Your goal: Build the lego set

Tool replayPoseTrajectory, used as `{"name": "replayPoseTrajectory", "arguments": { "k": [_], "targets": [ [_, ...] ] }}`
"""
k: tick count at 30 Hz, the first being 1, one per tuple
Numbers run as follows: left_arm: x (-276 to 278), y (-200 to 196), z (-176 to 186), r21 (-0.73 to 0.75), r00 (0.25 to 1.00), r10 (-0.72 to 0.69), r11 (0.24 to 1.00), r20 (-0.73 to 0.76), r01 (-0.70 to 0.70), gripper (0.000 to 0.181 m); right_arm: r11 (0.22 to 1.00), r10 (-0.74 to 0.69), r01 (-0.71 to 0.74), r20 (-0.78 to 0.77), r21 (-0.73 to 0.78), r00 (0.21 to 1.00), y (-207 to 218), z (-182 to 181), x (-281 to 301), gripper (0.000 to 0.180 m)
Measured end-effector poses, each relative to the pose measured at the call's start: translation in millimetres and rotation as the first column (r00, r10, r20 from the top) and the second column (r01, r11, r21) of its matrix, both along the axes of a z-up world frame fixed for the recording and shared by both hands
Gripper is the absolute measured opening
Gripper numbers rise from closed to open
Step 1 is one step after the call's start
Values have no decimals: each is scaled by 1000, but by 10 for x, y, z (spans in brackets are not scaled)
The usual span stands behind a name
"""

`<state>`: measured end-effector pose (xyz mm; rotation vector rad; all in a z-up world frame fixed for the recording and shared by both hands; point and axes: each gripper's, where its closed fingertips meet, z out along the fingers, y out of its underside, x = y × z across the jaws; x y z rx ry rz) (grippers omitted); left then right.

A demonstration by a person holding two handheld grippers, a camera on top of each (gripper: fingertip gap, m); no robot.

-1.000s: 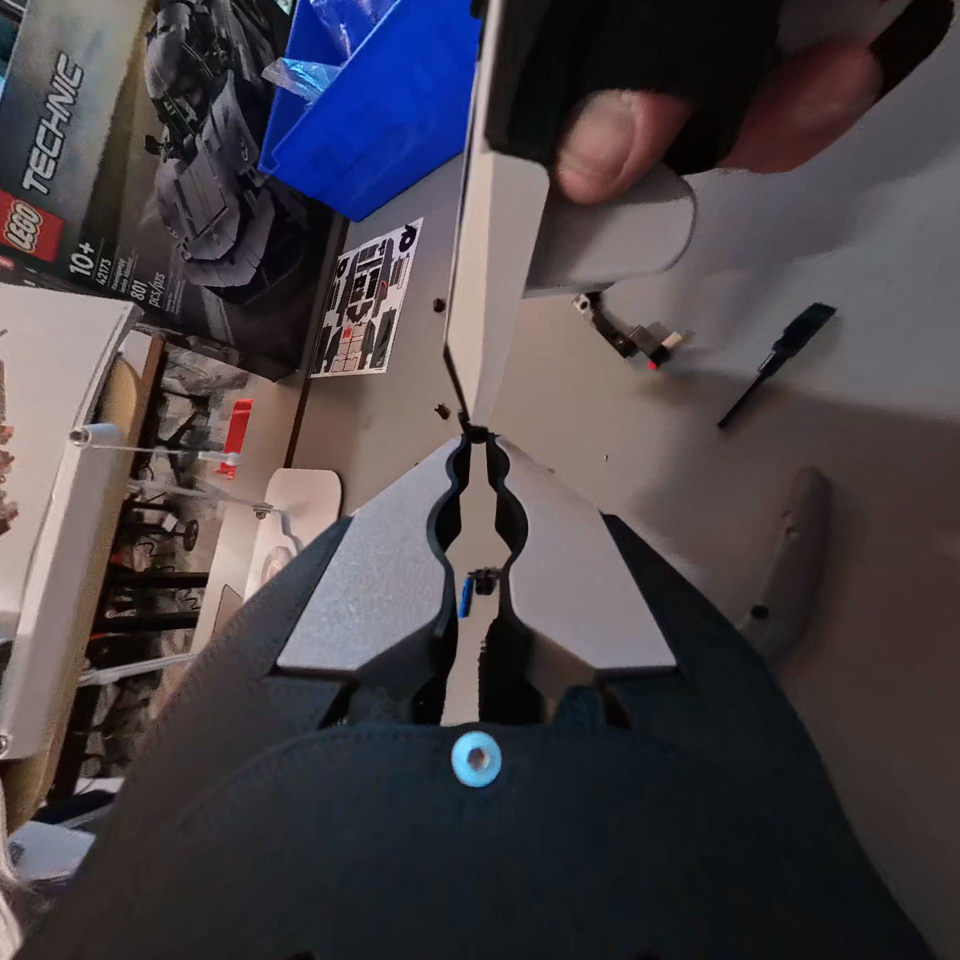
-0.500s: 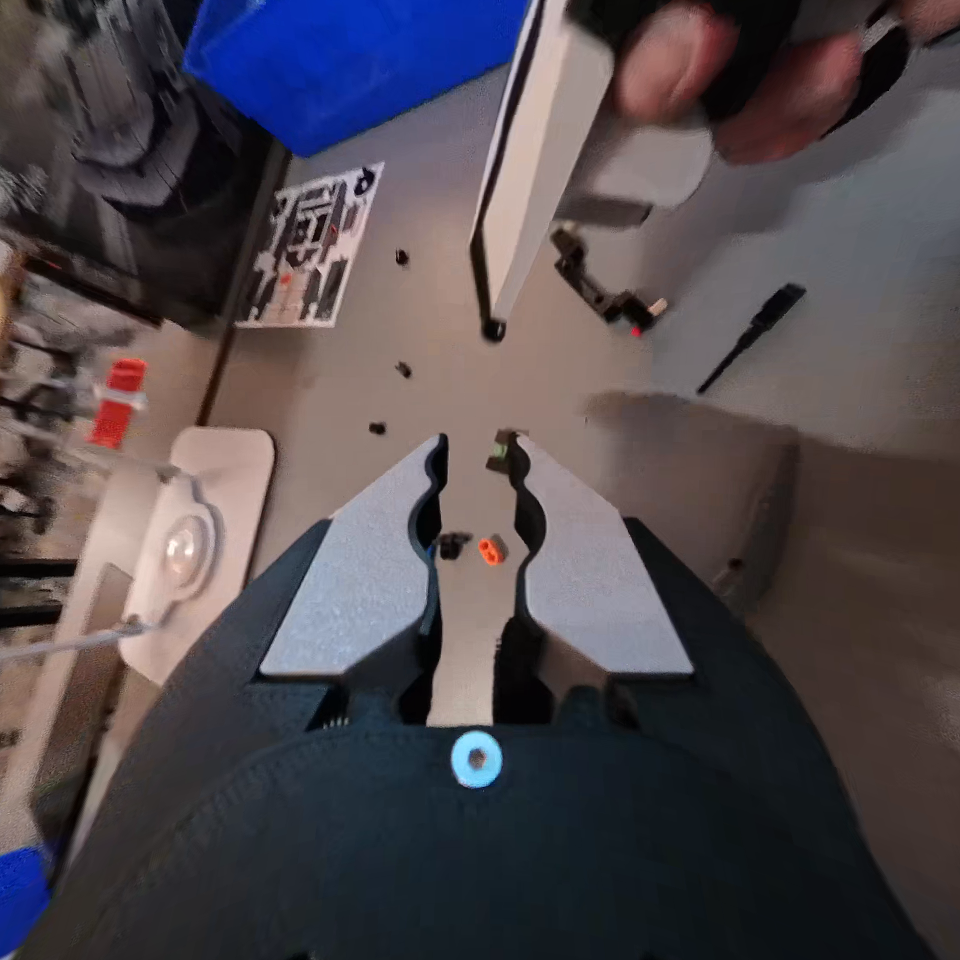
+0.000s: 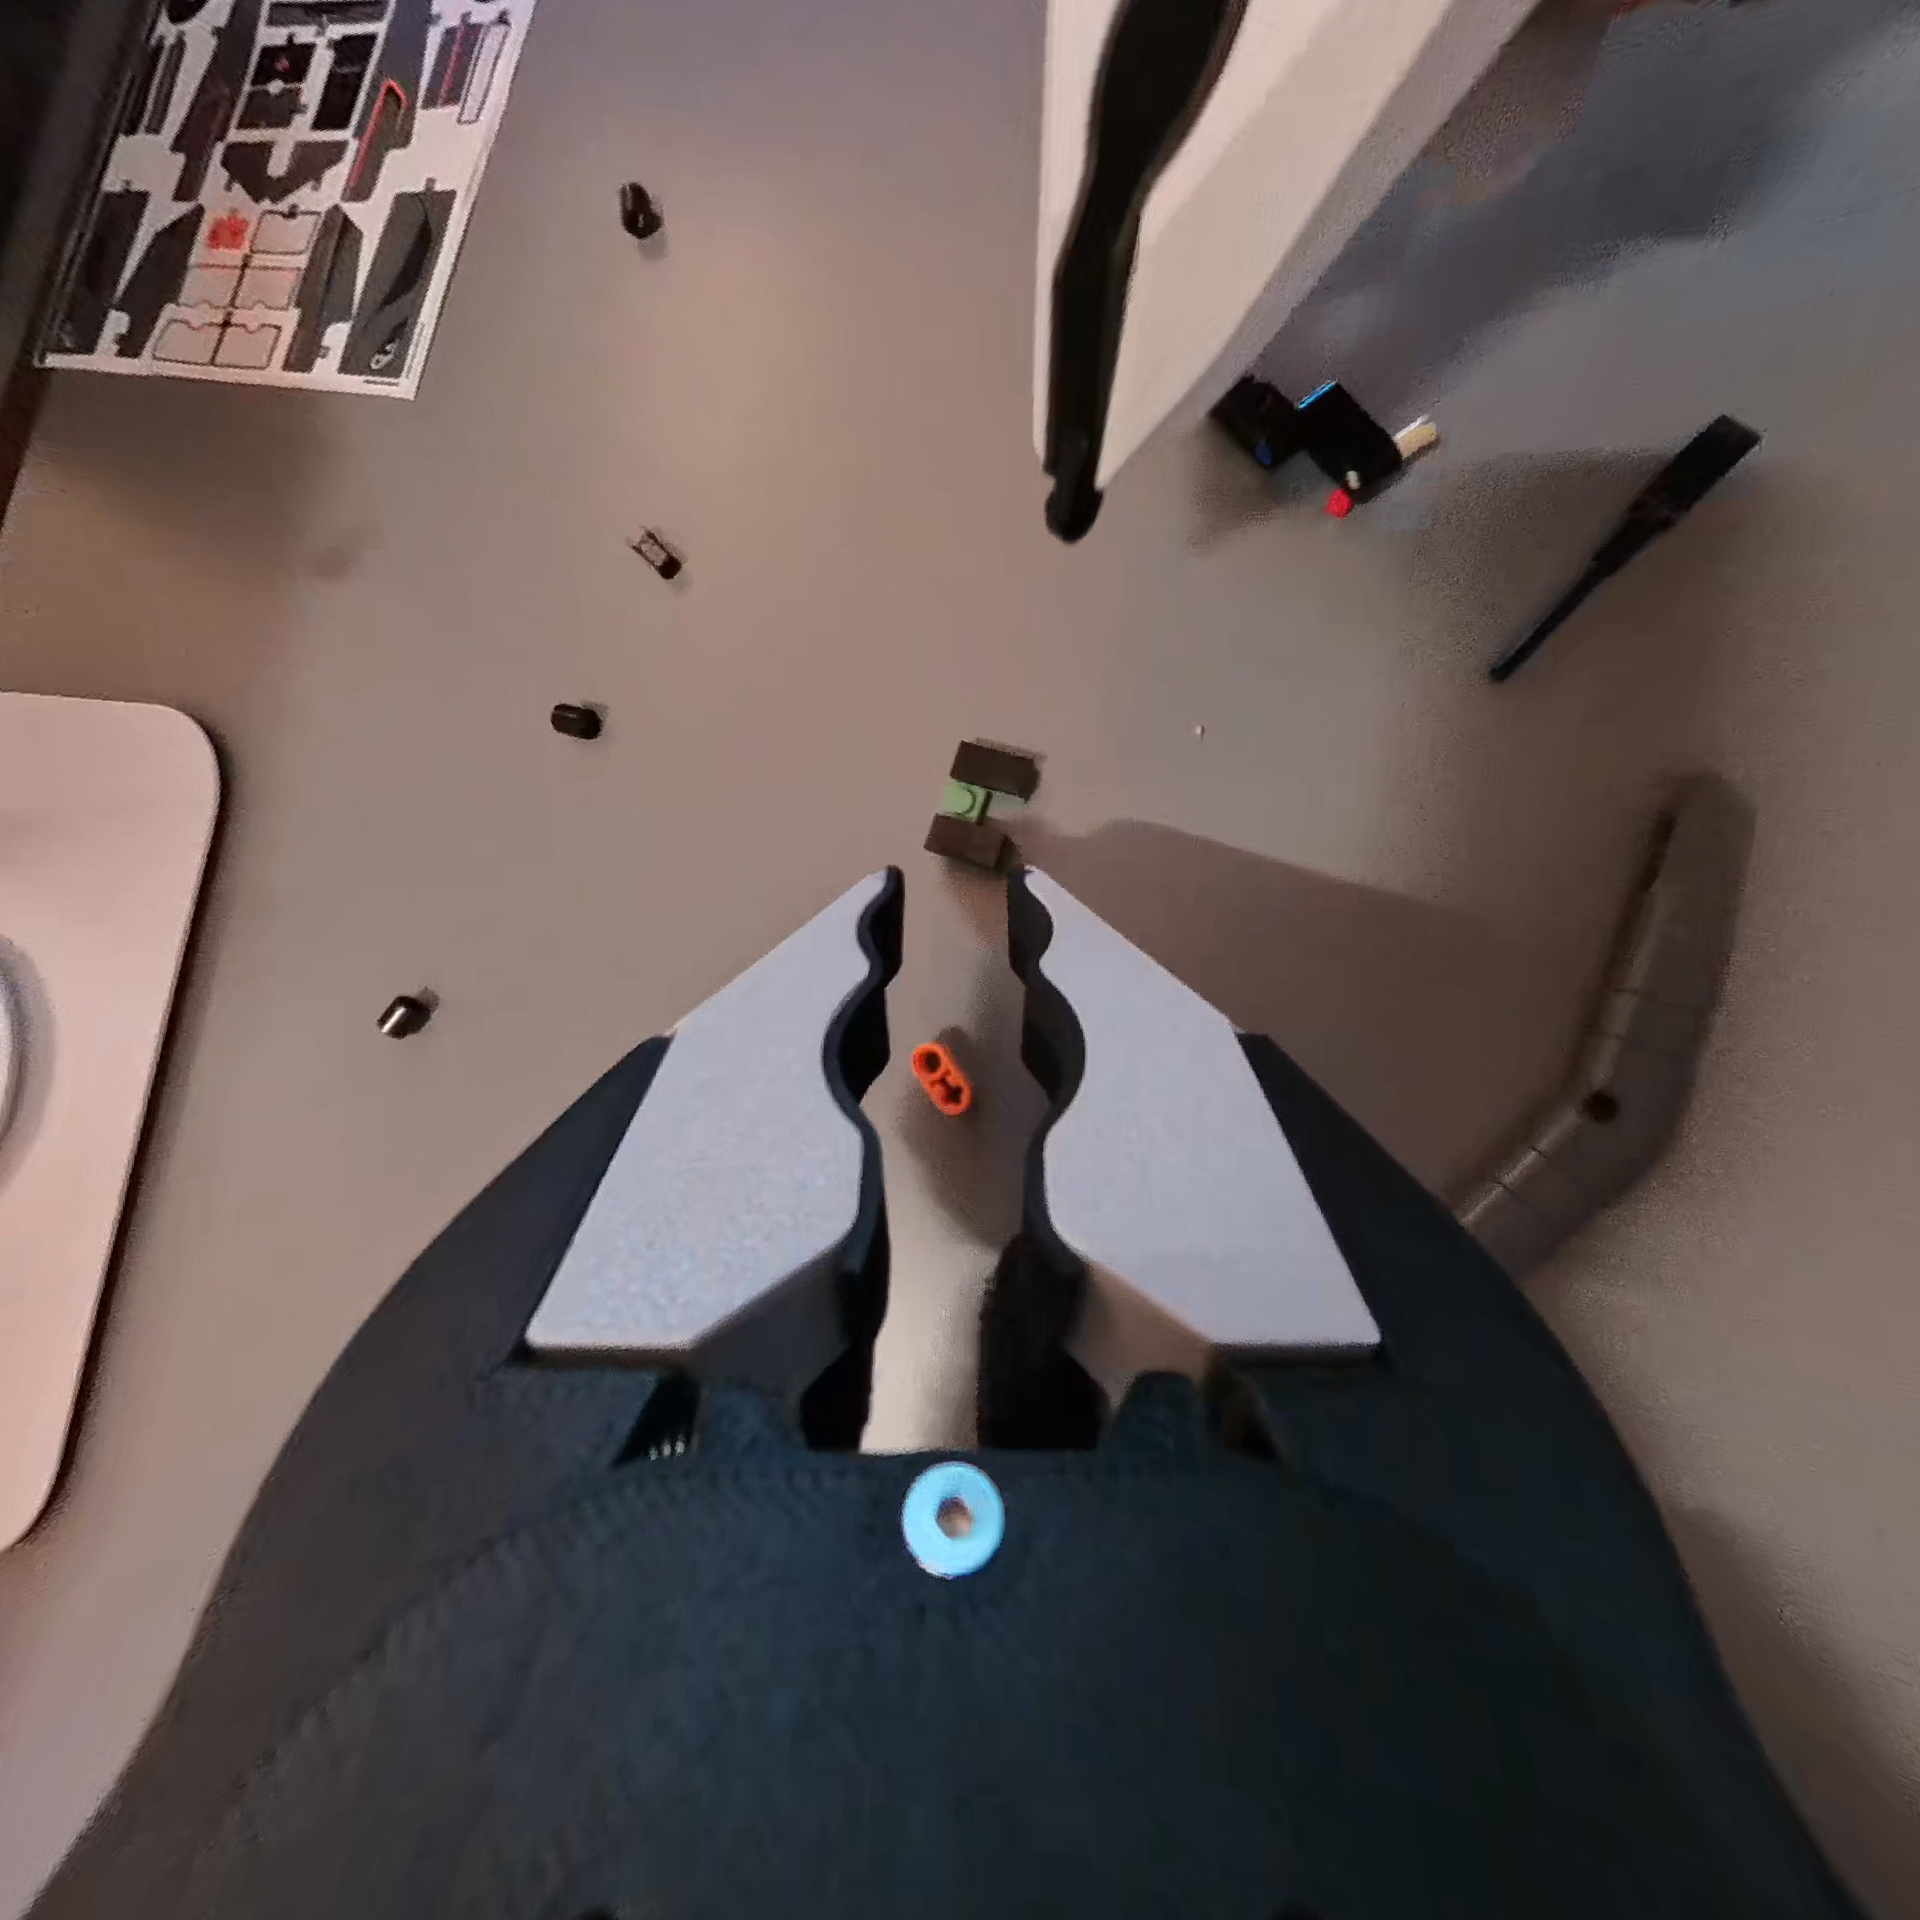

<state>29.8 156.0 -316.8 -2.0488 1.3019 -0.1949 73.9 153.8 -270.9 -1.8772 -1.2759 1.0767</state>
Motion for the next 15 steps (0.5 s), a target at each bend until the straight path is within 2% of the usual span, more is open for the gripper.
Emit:
{"name": "replayPoseTrajectory", "arguments": {
  "k": [3, 8, 12, 15],
  "targets": [
    [32, 23, -45, -23, 1000, -2, 1000, 23, 2, 15, 985, 29, -48, 118, 163, 993, 27, -136, -68, 2],
    [77, 1, -100, -62, 999, -6, 998, 46, 9, 7, 911, 52, -155, 267, 382, 962, 59, -268, -220, 2],
    [180, -67, -77, -98, 996, 2, 995, 89, 7, 6, 881, 75, -212, 317, 422, 946, 68, -348, -242, 2],
    [122, -36, -88, -63, 999, 24, 998, 39, -22, 8, 869, 103, -232, 299, 437, 949, 52, -317, -212, 2]
  ]
}}
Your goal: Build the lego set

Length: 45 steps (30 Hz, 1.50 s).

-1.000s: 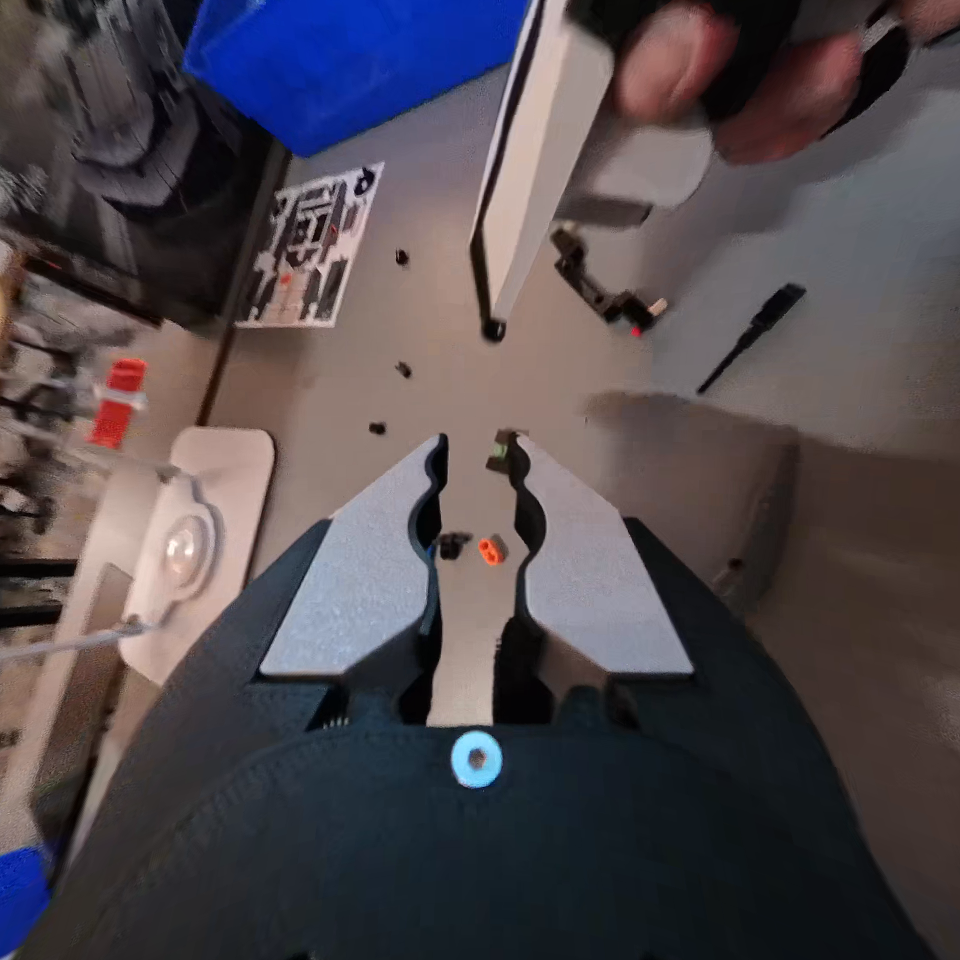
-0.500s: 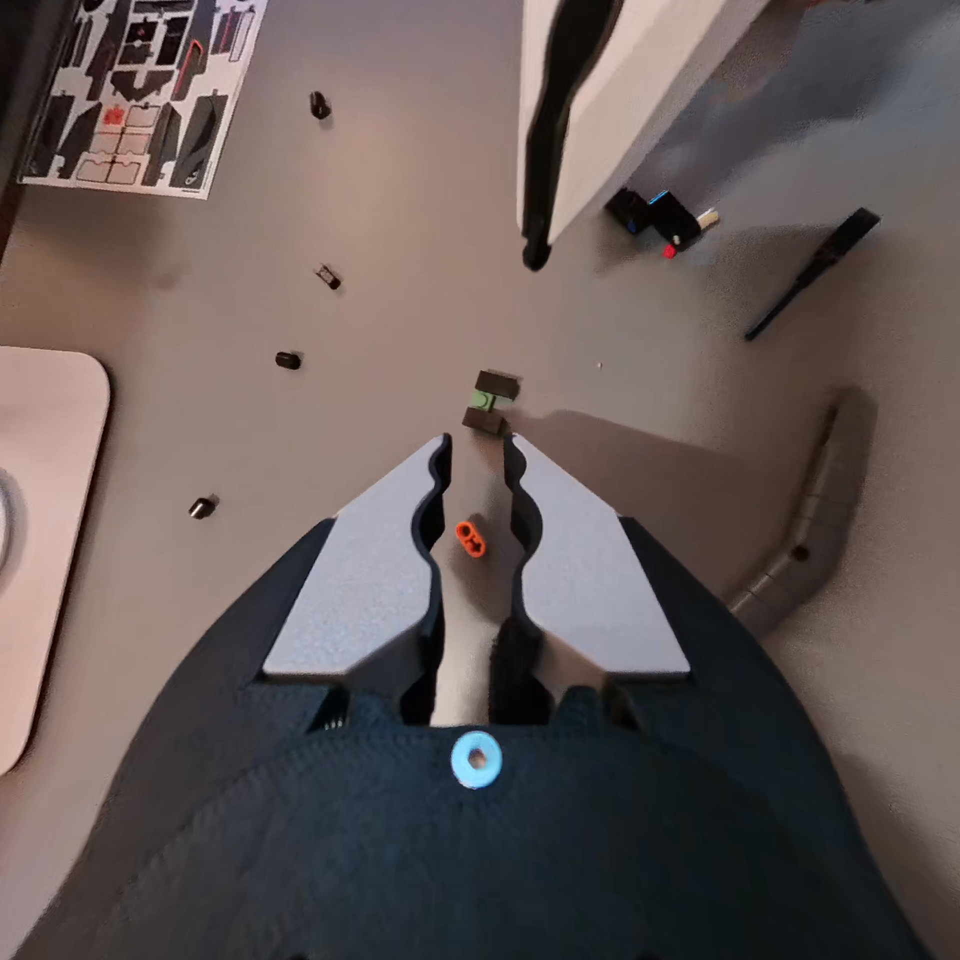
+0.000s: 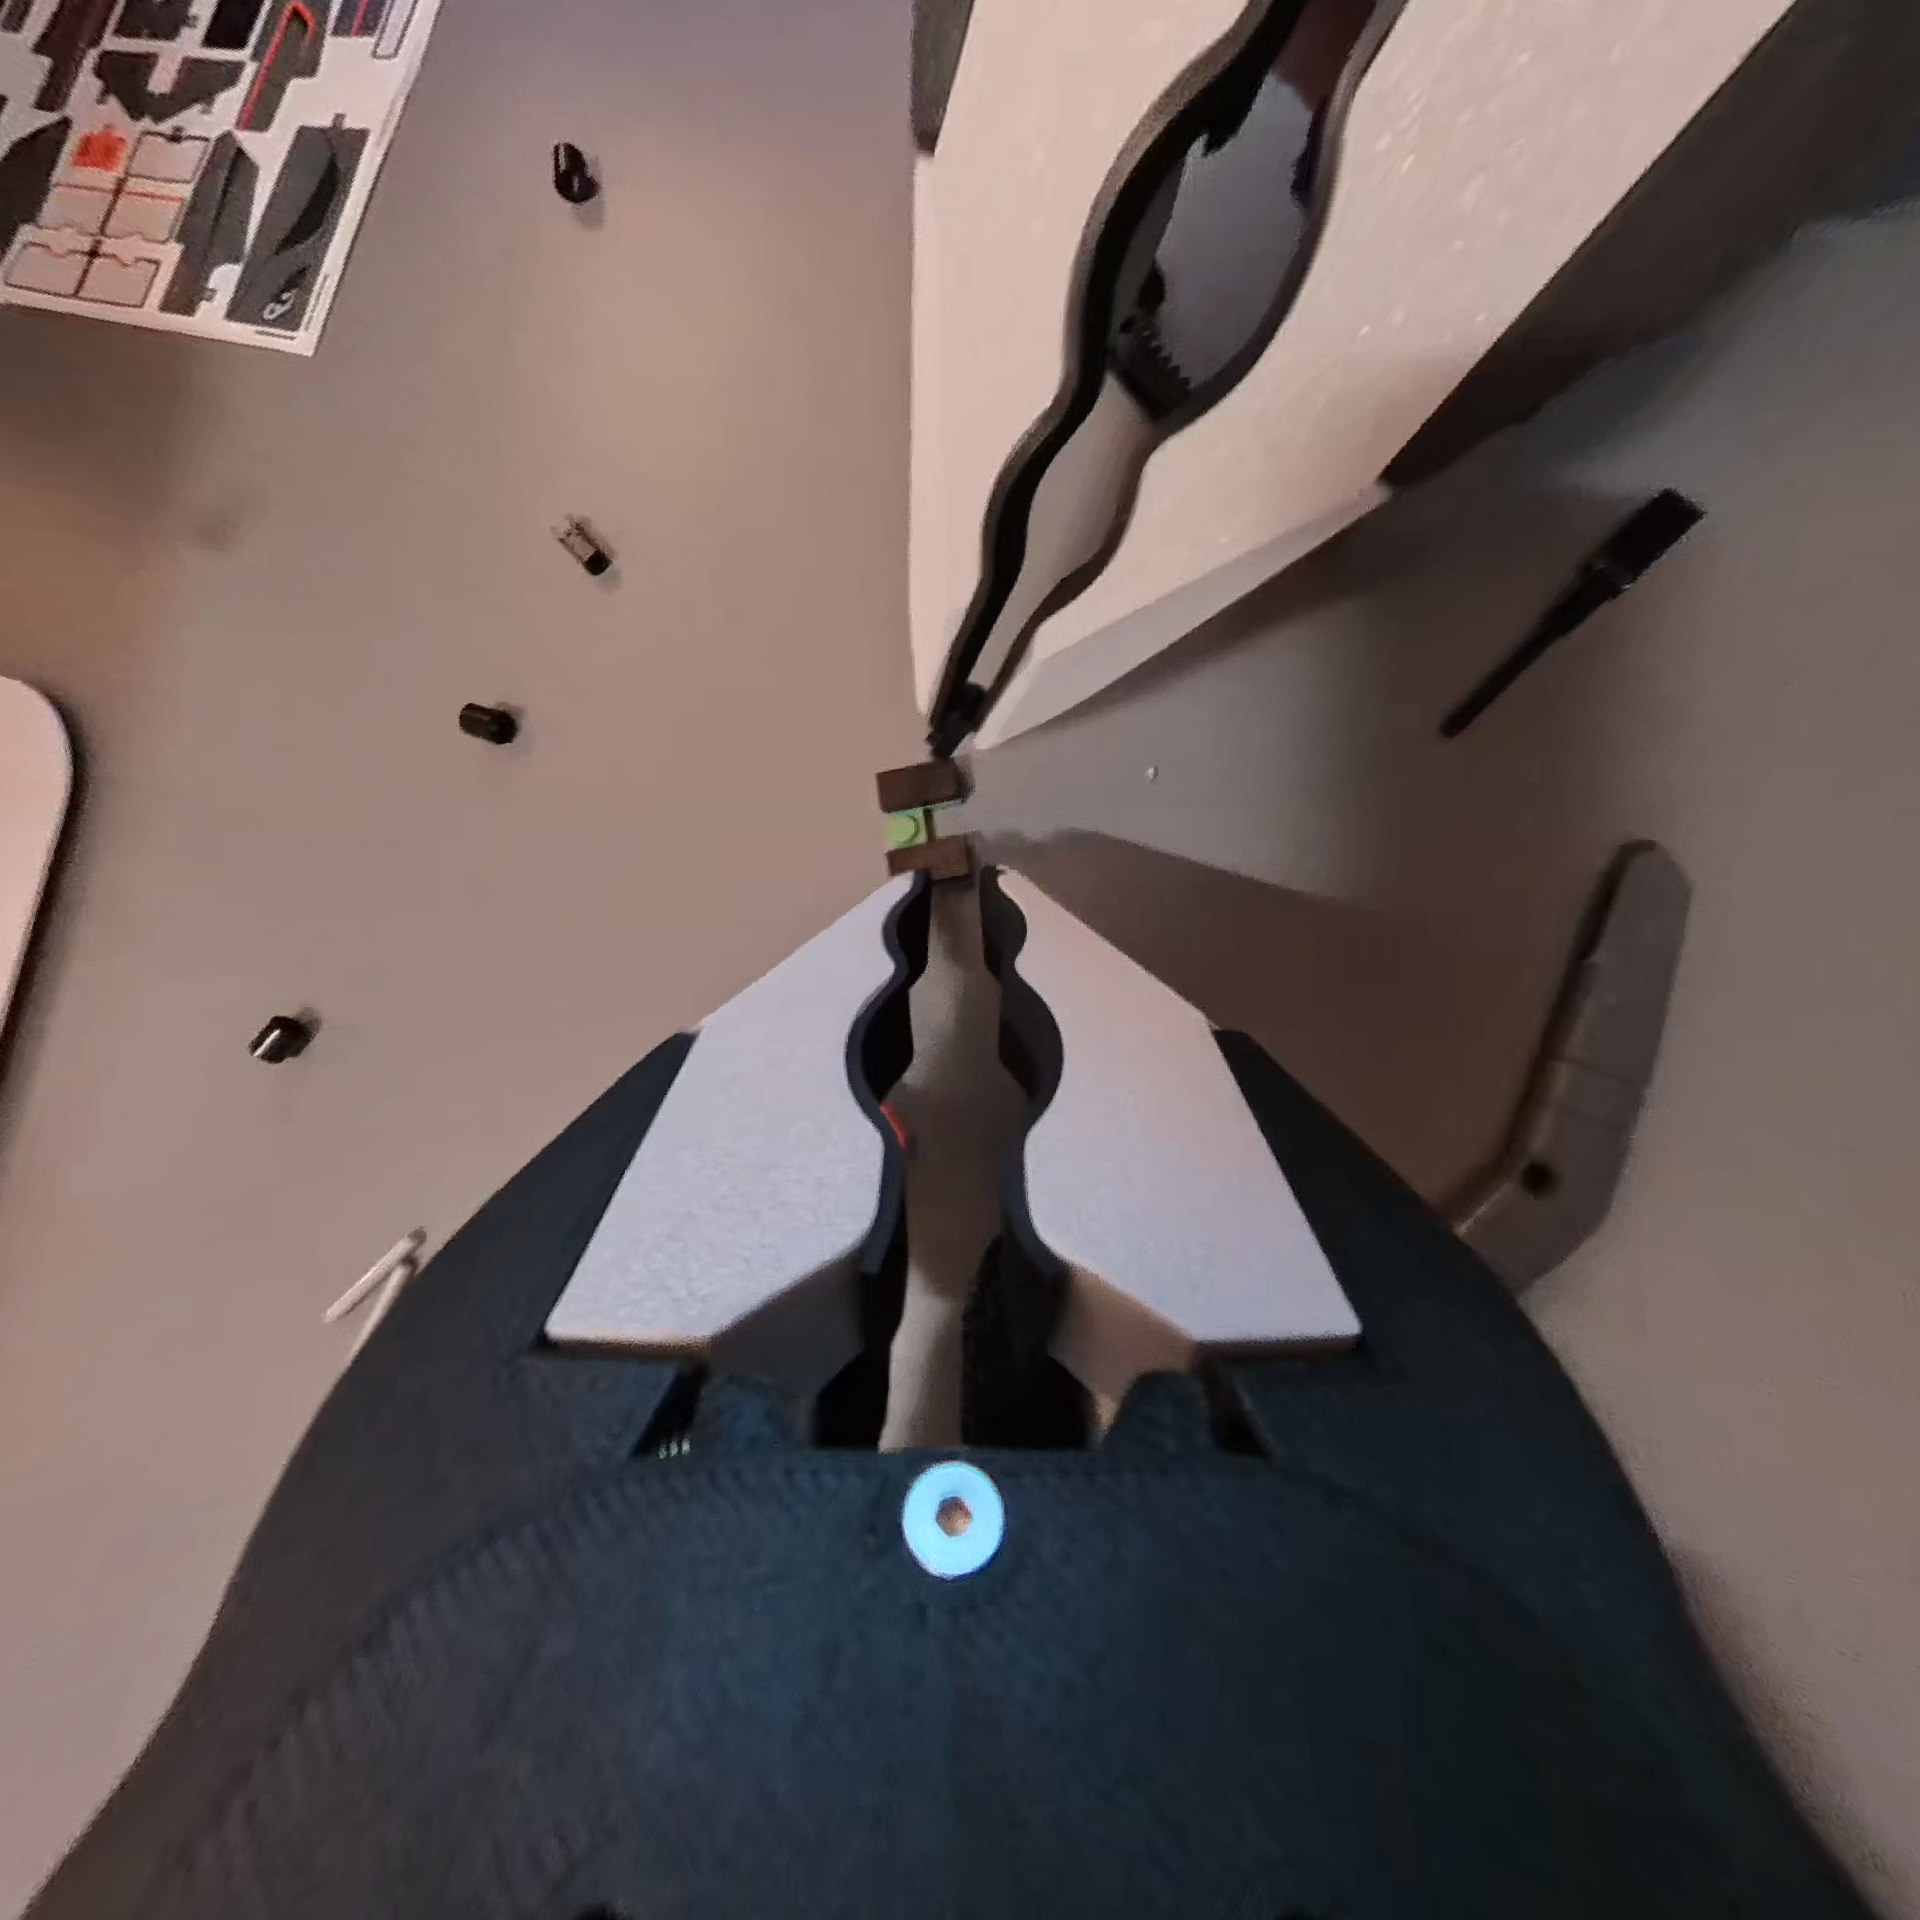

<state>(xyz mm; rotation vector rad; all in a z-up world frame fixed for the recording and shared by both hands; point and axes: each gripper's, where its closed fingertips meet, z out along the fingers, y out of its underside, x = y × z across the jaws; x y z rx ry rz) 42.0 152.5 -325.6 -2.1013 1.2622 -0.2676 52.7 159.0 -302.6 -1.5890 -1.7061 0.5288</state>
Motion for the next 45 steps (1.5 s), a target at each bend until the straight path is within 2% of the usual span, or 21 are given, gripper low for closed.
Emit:
{"name": "replayPoseTrajectory", "arguments": {
  "k": [5, 11, 15, 28, 35, 45],
  "targets": [
    [-16, 26, 50, 7, 999, 24, 1000, 42, -24, 9, 987, 94, -95, 14, 129, 995, -19, 57, -19, 2],
    [-17, 10, 37, 14, 999, 2, 1000, 51, -3, 8, 933, 149, -179, 118, 313, 982, 29, -45, -96, 2],
    [-23, 17, 17, 39, 1000, -14, 999, 13, 14, 8, 907, 174, -215, 143, 362, 974, 27, -100, -126, 2],
    [4, 51, 16, 55, 999, -44, 998, -1, 44, 8, 861, 204, -272, 198, 430, 959, 45, -185, -130, 1],
    [1, 76, -1, 54, 999, -46, 997, 1, 46, 7, 811, 193, -284, 224, 512, 955, 54, -170, -152, 2],
    [-7, 87, 2, 54, 999, -51, 997, -2, 51, 3, 779, 221, -334, 266, 530, 938, 74, -218, -143, 2]
  ]
}}
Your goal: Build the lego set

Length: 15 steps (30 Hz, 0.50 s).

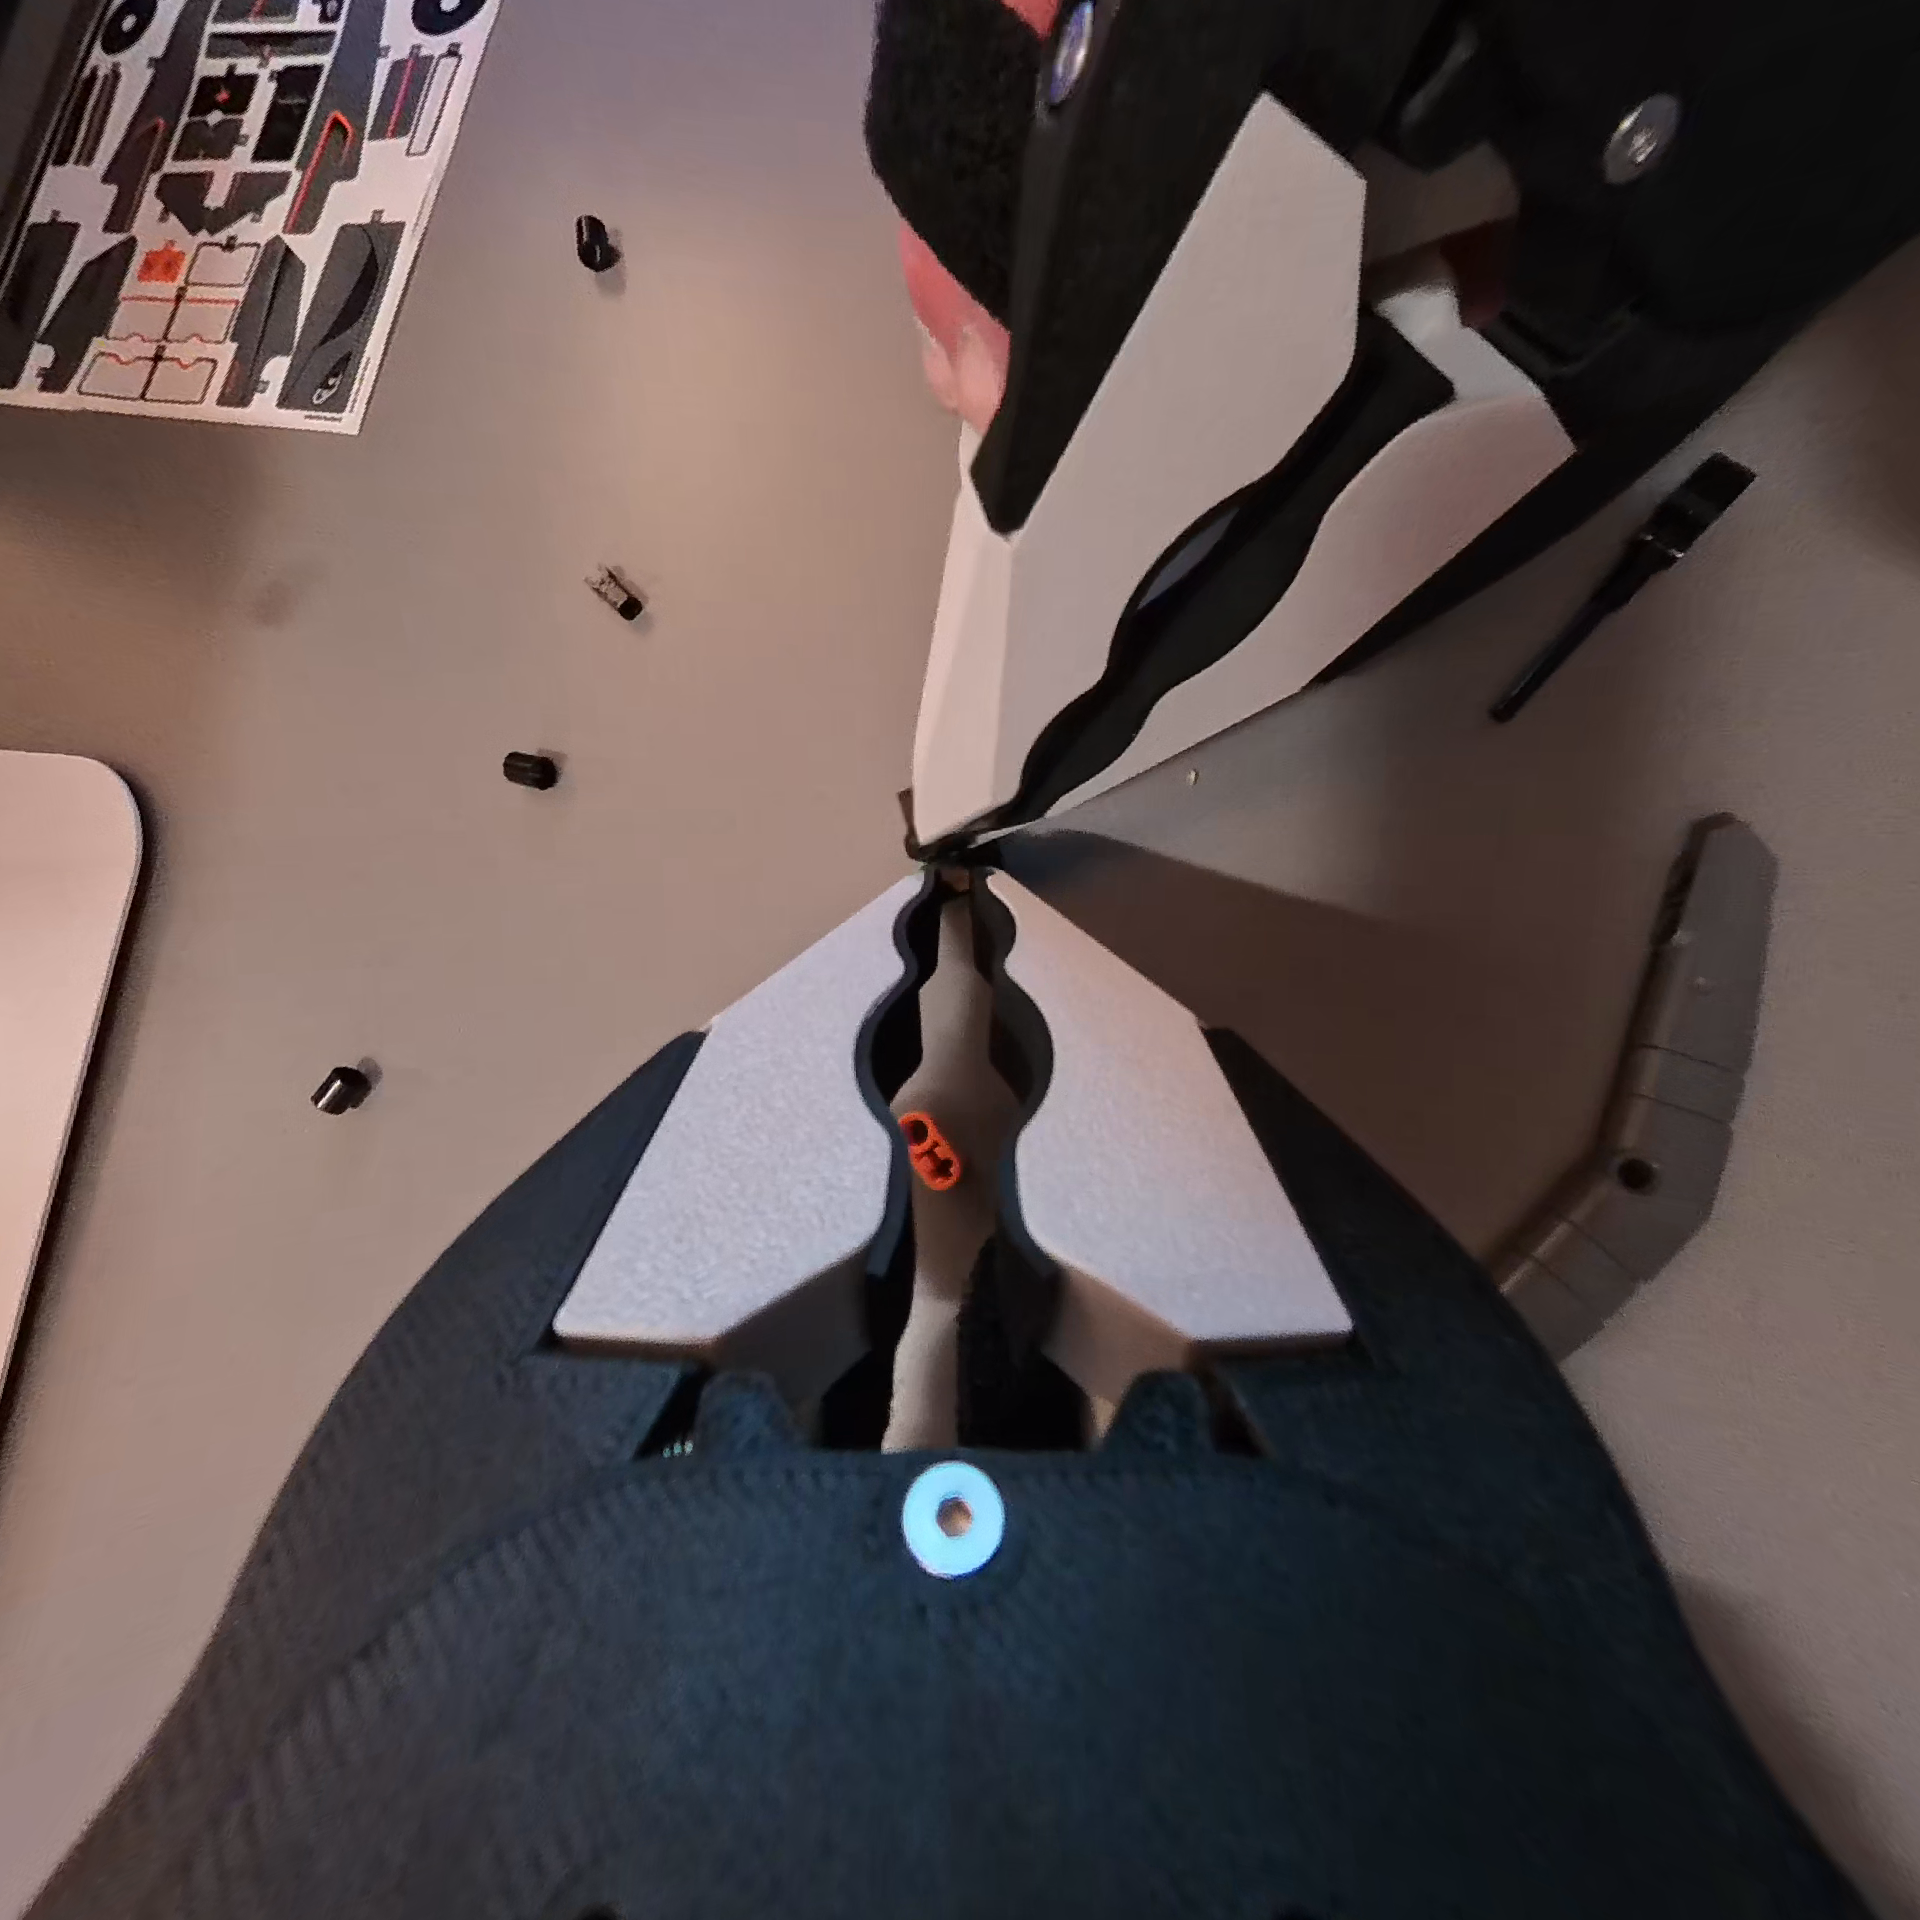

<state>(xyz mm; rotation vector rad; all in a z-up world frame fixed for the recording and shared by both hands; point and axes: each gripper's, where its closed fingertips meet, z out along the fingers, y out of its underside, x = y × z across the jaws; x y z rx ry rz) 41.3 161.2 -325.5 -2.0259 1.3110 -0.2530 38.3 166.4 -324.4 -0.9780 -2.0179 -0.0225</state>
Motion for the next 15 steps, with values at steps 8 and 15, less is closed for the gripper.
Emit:
{"name": "replayPoseTrajectory", "arguments": {
  "k": [8, 15],
  "targets": [
    [-13, 20, 7, 12, 1000, -5, 1000, -25, 5, 3, 999, 50, -51, 46, 16, 998, -5, -17, 7, 1],
    [11, 46, 31, 51, 996, -56, 997, -63, 59, 5, 999, 45, -45, 29, 12, 999, -23, -17, 15, 2]
  ]
}}
